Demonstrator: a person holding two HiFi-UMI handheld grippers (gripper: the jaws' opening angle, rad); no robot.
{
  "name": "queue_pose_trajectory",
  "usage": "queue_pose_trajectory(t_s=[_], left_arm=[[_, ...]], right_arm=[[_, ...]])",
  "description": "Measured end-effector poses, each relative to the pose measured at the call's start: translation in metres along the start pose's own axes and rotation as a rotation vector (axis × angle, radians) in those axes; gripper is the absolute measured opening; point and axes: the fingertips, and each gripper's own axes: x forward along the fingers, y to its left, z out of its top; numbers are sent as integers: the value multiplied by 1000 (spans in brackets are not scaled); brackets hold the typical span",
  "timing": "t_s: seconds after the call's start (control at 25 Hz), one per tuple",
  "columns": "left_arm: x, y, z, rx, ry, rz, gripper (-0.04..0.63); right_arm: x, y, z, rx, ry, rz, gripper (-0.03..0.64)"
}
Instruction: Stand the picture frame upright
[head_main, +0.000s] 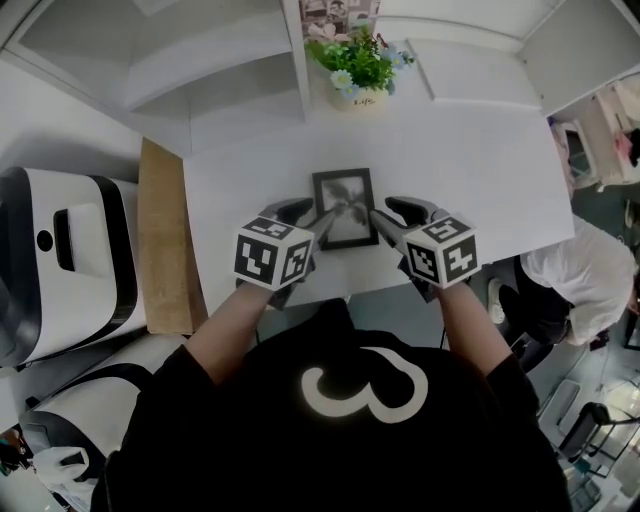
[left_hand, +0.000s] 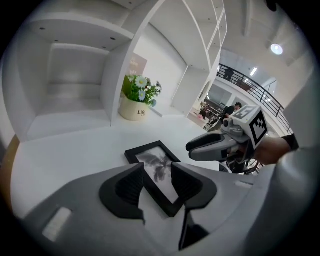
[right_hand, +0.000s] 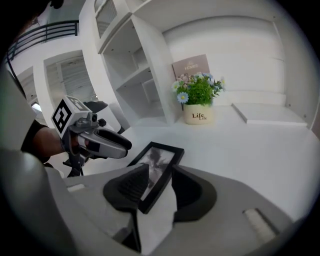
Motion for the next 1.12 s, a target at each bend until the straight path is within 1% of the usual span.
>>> queue_pose_trajectory(t_s=[0.2, 0.32, 0.48, 0.68, 1.12], left_arm=[[16, 6, -15, 11, 69, 18, 158], [20, 9, -19, 12, 96, 36, 158], [24, 14, -27, 7, 127, 61, 155], [28, 14, -33, -10, 131, 60, 146], [29, 12, -36, -11, 134, 82, 141]], right_arm=[[19, -9, -13, 1, 65, -5, 149], [25, -9, -15, 4, 87, 8, 149], [33, -8, -20, -16, 126, 17, 147], [39, -6, -23, -46, 142, 21, 147], [37, -6, -28, -44, 131, 28, 144]])
